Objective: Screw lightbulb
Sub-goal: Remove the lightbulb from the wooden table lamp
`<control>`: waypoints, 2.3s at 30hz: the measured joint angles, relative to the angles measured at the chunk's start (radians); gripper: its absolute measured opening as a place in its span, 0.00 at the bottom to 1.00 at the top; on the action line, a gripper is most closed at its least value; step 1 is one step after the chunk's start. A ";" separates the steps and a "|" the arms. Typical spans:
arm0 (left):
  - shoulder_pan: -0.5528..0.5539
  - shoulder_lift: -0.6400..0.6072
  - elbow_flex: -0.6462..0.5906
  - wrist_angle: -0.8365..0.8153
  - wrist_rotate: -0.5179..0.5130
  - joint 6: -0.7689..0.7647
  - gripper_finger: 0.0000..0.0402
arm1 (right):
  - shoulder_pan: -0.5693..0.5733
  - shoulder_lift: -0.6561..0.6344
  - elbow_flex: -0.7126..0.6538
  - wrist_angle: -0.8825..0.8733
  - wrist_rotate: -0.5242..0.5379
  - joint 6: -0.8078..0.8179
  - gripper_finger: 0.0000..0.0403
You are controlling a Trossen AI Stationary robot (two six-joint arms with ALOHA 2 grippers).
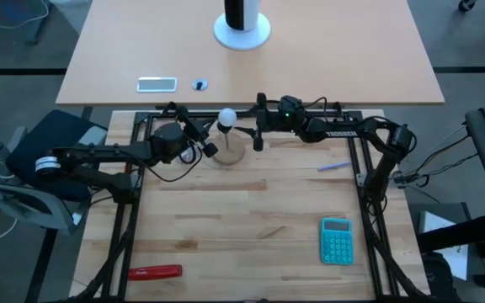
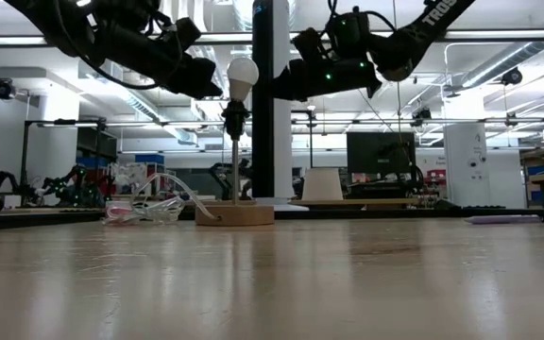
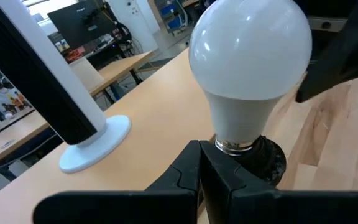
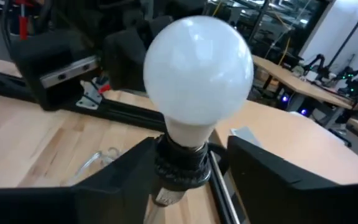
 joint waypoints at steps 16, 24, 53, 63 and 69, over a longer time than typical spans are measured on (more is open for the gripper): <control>0.000 0.006 0.010 0.016 0.052 0.015 0.00 | 0.018 0.075 0.093 0.000 0.003 0.068 0.60; 0.000 0.006 0.010 0.019 0.104 0.019 0.00 | 0.019 0.122 0.152 0.005 0.004 0.056 0.60; -0.001 -0.036 0.010 0.029 0.095 0.016 0.00 | 0.020 0.054 0.185 -0.104 0.057 0.031 0.33; -0.001 -0.097 -0.003 0.009 0.094 0.033 0.00 | 0.018 -0.052 0.181 -0.660 0.297 -0.162 0.32; -0.002 -0.091 -0.005 0.004 0.094 0.031 0.00 | 0.020 -0.041 0.151 -0.869 0.371 -0.185 0.31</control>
